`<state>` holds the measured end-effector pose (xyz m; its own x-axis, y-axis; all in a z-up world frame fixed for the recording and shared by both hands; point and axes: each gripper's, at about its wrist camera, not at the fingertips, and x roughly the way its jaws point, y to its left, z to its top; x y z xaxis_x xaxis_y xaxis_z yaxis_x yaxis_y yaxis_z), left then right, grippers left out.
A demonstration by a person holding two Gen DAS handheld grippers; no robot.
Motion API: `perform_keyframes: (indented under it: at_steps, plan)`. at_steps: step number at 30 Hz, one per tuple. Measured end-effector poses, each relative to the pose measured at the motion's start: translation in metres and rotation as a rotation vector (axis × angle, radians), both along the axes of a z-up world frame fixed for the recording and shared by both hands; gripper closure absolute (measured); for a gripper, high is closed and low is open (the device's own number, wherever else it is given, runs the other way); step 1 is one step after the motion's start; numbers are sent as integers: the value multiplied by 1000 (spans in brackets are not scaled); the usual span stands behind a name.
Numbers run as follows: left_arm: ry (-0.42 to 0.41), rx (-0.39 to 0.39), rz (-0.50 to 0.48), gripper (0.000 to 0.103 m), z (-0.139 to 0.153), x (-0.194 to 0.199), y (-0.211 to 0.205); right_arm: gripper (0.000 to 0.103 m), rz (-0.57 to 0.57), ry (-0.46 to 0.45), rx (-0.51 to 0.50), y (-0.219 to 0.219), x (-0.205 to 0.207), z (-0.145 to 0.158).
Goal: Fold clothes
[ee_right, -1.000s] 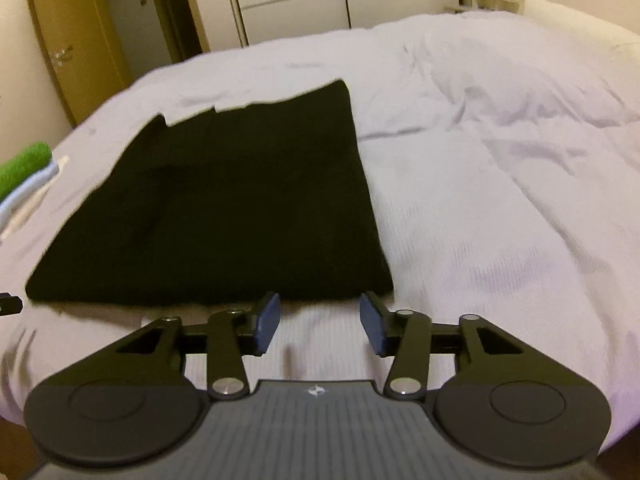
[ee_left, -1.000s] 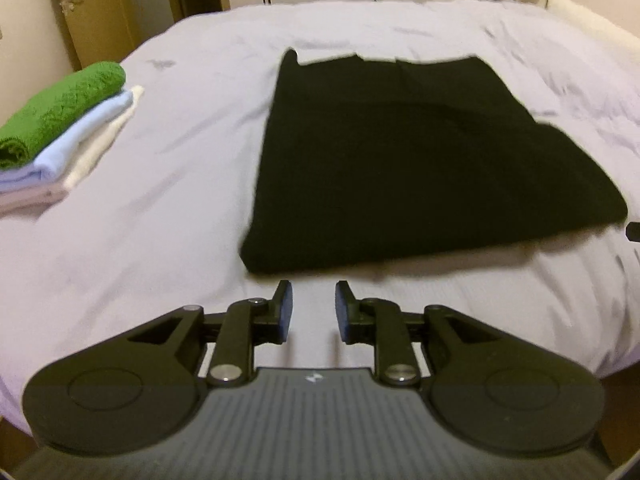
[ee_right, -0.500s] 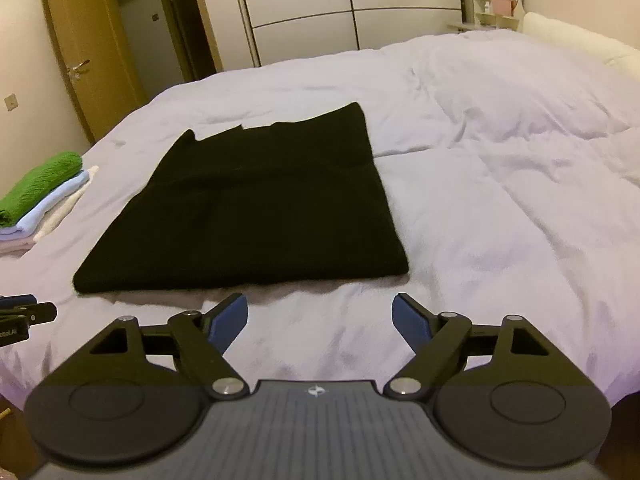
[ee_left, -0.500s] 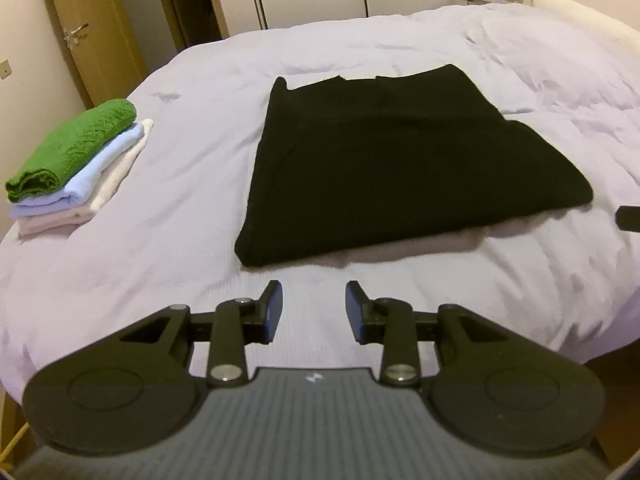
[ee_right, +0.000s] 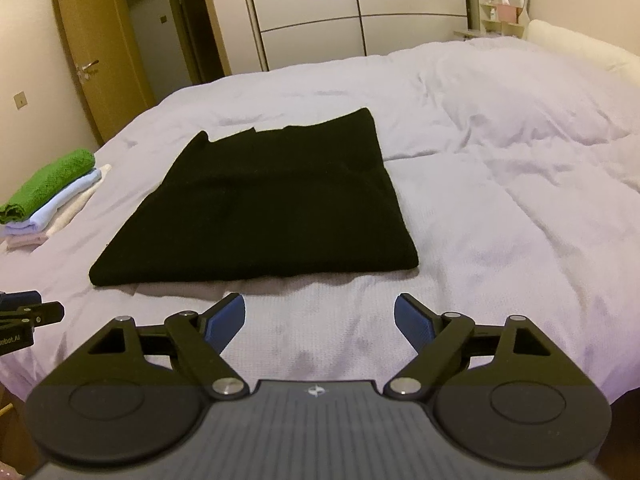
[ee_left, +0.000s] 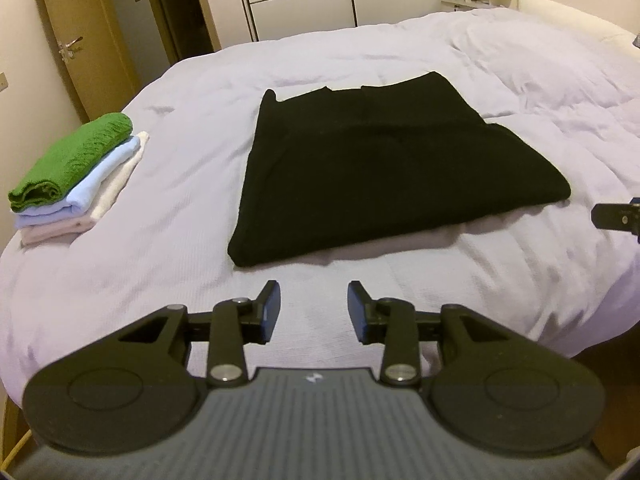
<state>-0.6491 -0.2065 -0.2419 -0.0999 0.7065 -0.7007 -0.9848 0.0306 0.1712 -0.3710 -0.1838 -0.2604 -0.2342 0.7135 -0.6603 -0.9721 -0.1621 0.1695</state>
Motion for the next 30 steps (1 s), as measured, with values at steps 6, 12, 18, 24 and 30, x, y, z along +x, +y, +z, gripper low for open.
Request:
perform_keyframes:
  at_steps: [6, 12, 18, 24, 30]
  plan:
    - [-11, -23, 5, 70, -8, -3, 9, 18, -2, -16, -24, 6, -2, -6]
    - [-17, -46, 7, 70, -17, -7, 20, 18, 0, -30, -44, 13, -4, -13]
    - [-25, -63, -8, 67, -29, -11, 33, 18, 15, -55, -62, 25, -3, -25]
    - [258, -30, -101, 67, -55, -17, 50, 16, 54, -154, -13, 38, -1, -37]
    - [760, 66, -429, 61, -113, -13, 46, 16, 223, -472, 149, 47, -16, -65]
